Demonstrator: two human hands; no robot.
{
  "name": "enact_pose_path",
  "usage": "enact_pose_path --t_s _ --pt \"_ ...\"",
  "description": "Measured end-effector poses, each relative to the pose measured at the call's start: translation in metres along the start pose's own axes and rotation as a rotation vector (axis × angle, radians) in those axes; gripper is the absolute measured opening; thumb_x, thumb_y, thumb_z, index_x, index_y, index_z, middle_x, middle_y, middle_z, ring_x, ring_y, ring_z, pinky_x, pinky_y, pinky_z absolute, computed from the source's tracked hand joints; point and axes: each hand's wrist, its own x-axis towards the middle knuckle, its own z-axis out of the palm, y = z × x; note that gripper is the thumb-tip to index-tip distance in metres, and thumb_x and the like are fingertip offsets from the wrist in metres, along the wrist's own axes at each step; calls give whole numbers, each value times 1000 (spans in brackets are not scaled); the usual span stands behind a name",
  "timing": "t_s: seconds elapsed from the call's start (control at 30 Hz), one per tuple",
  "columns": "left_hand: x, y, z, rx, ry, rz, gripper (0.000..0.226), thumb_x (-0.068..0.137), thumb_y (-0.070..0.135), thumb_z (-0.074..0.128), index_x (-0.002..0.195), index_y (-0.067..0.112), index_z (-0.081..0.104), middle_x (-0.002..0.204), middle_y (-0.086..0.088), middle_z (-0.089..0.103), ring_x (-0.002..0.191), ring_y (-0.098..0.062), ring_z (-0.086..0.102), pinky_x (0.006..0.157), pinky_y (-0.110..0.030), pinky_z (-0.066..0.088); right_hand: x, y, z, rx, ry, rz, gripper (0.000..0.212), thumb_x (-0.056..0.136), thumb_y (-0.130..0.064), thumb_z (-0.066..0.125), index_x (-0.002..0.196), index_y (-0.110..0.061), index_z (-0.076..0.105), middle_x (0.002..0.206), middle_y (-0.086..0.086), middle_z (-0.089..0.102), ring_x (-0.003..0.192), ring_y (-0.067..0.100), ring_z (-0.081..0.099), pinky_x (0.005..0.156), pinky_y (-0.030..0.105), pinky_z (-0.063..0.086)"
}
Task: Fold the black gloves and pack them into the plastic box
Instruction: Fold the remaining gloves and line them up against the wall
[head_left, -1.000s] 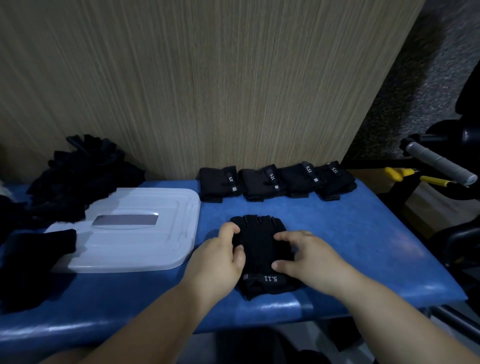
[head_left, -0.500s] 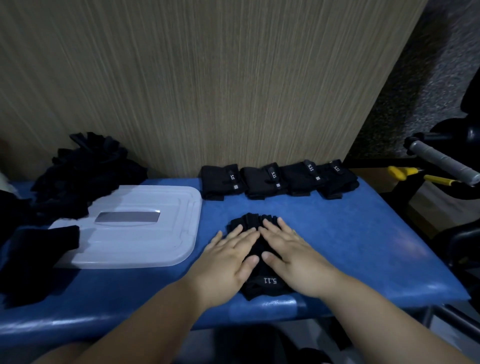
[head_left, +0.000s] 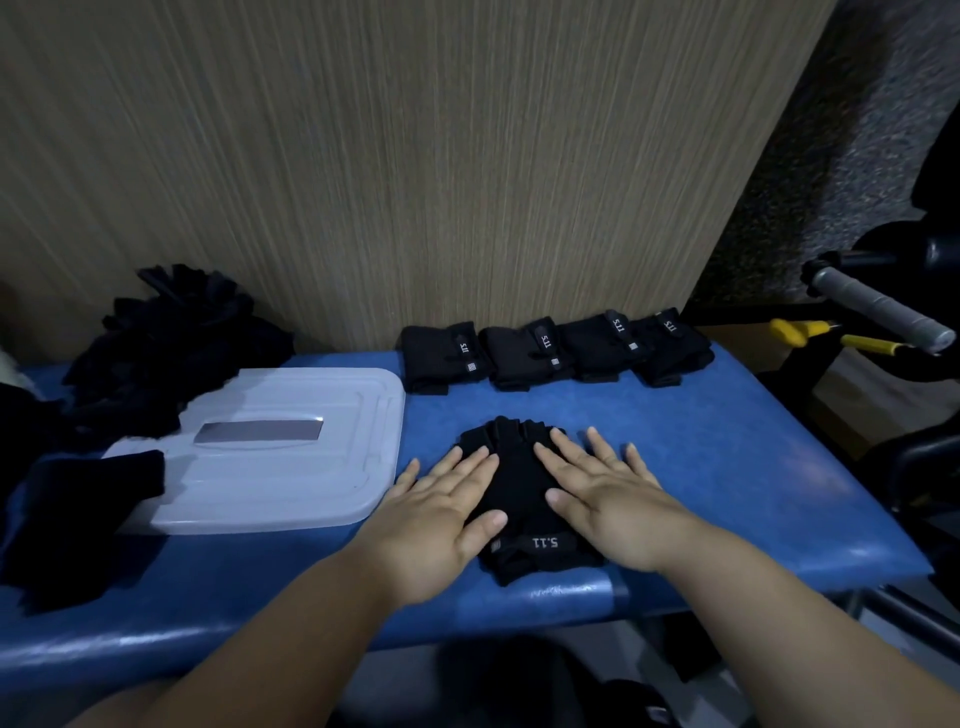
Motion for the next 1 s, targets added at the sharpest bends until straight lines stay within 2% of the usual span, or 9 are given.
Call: enact_pose_path --t_s 0.13,0.27,0.37,0.47,0.57,0.67,0.73,0.87,1.0 --pt "-5 -4 -1 -60 62 23 57 102 45 23 152 34 -2 158 21 -4 144 1 -15 119 -27 -9 -3 9 -4 12 57 4 49 104 -42 23 150 -46 8 158 -20 -10 144 12 -23 118 41 -13" --pt "-12 -4 -5 -164 200 58 59 102 34 38 152 35 9 157 19 12 140 7 -5 119 -22 0 -5 21 -6 109 250 -61 46 101 -27 41 144 -41 35 160 -14 12 148 10 -4 121 36 7" --pt "-14 -3 -7 -176 311 117 65 94 15 51 150 35 23 150 16 30 141 2 14 114 -15 9 -9 30 -11 160 290 -145 51 90 -8 59 133 -36 53 150 -12 33 145 8 14 117 21 13" --pt "-11 -4 -6 -255 315 220 68 78 1 57 137 33 48 132 22 45 129 4 31 107 -6 16 -14 33 -13 227 222 -195 57 80 0 65 118 -42 59 135 -19 40 134 1 27 105 3 13" --pt "-8 -4 -5 -363 259 221 61 78 3 60 129 35 55 126 25 47 123 10 34 101 0 16 -13 32 -11 243 184 -195 57 78 0 65 117 -42 61 128 -21 44 126 -2 33 104 2 17" --pt "-5 -5 -7 -389 215 150 59 83 9 66 130 40 50 126 31 40 123 9 31 98 4 14 -11 32 -9 239 164 -201 57 76 -4 67 118 -43 61 129 -24 45 127 -1 35 114 23 25" --pt "-1 -6 -7 -374 200 140 57 81 11 69 127 41 51 122 38 36 122 8 30 98 3 14 -11 32 -9 236 153 -200 58 77 -6 68 119 -45 59 129 -27 44 128 -1 35 115 28 25" --pt "2 0 -1 -389 284 82 46 80 17 71 105 51 53 111 38 46 114 5 38 95 -3 24 -12 31 -11 233 145 -199 62 76 -5 68 123 -45 57 130 -30 40 131 -3 32 116 25 23" --pt "3 5 -1 -506 360 2 6 89 40 62 86 43 59 91 18 61 94 1 50 75 -10 35 -16 23 -18 244 167 -227 61 70 -13 77 124 -34 58 125 -25 47 124 -4 38 106 14 29"
